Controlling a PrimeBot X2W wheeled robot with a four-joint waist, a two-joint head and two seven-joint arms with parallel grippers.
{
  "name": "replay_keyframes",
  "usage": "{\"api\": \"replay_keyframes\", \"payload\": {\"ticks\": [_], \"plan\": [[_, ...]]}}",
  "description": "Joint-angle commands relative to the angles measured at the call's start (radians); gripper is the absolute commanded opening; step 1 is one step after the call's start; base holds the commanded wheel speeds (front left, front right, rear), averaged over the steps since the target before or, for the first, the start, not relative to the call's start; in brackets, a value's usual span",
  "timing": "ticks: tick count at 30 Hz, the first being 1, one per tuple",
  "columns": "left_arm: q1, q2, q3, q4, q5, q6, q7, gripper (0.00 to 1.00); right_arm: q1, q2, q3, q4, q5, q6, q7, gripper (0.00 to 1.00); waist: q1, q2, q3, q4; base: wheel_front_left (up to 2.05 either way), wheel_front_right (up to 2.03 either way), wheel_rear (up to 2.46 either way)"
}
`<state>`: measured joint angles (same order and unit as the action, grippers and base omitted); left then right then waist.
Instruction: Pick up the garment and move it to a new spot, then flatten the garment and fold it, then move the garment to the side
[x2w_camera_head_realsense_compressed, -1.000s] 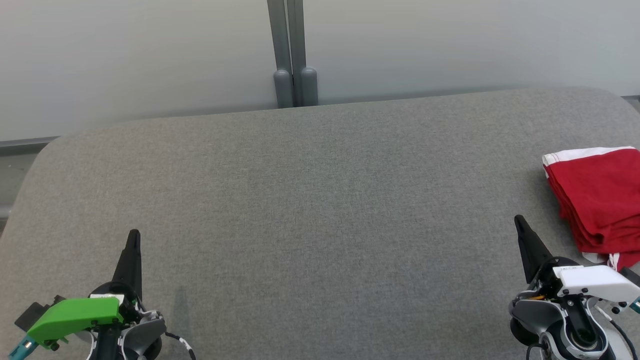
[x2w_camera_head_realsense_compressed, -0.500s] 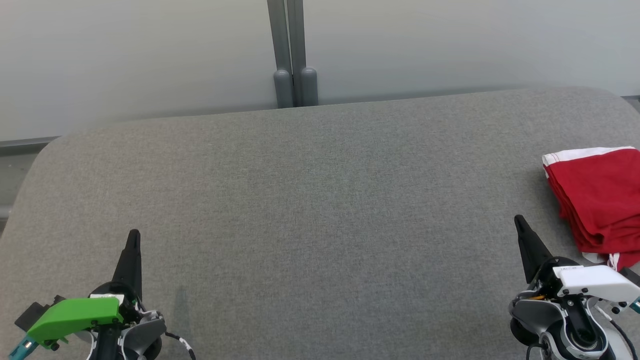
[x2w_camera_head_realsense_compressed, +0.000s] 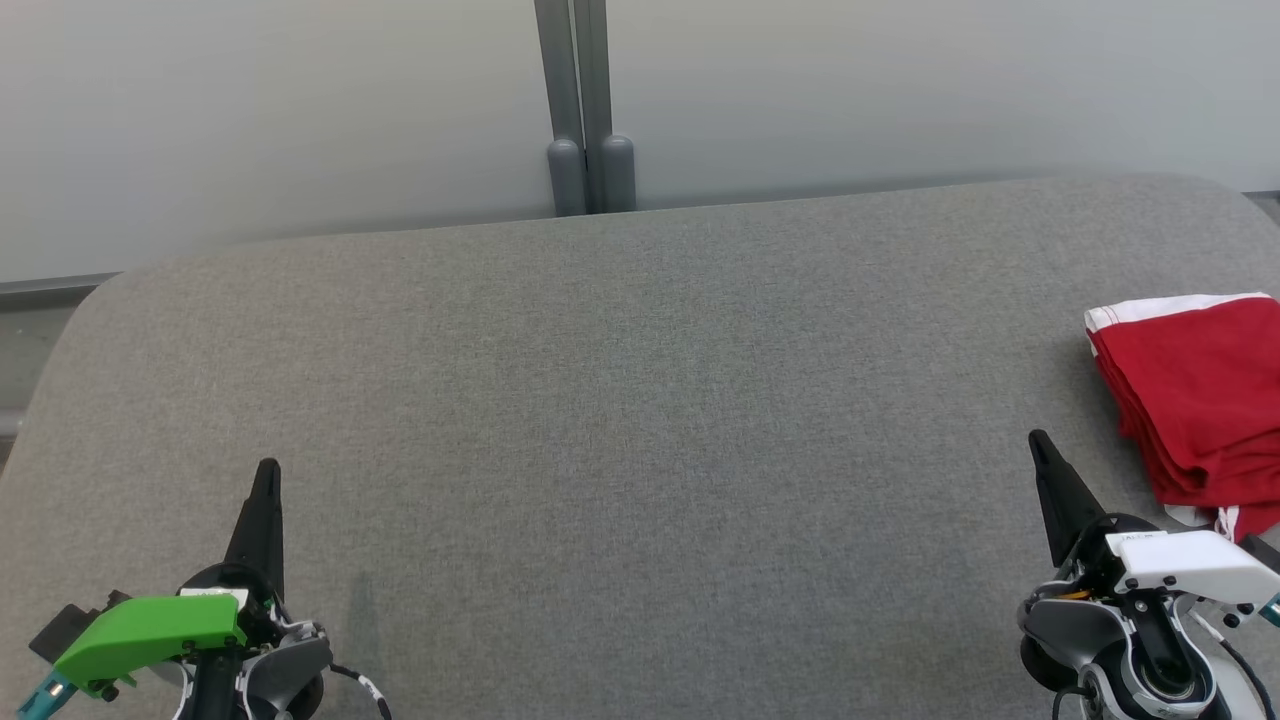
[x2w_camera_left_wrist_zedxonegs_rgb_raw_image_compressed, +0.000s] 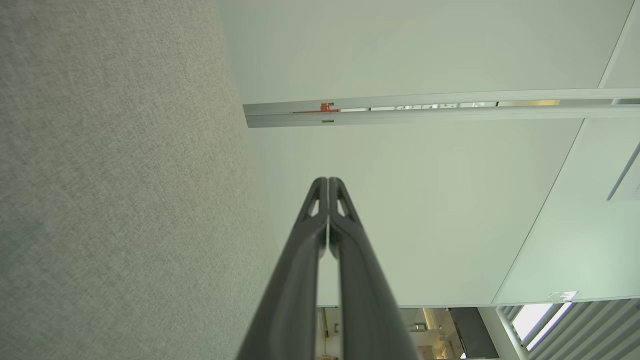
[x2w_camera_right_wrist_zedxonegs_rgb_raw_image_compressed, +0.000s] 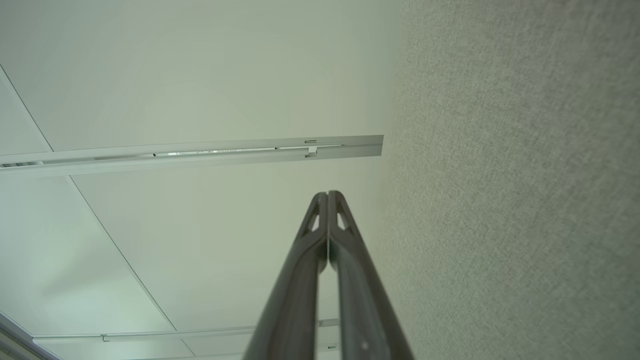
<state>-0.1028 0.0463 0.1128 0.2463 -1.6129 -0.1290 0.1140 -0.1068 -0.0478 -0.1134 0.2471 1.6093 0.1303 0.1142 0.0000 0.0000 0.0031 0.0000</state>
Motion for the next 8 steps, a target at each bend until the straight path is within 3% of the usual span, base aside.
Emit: {"api": "replay_keyframes", "payload": {"ticks": [1, 8], "plan": [[-0.013, 0.007, 0.003, -0.002, -0.001, -0.004, 0.003, 0.00, -0.006, -0.005, -0.001, -0.004, 0.007, 0.001, 0.003, 0.00, 0.0000, 0.0000, 0.000, 0.000, 0.00, 0.00, 0.00], [-0.013, 0.007, 0.003, -0.002, -0.001, -0.004, 0.003, 0.00, -0.006, -0.005, -0.001, -0.004, 0.007, 0.001, 0.003, 0.00, 0.0000, 0.0000, 0.000, 0.000, 0.00, 0.00, 0.00]]}}
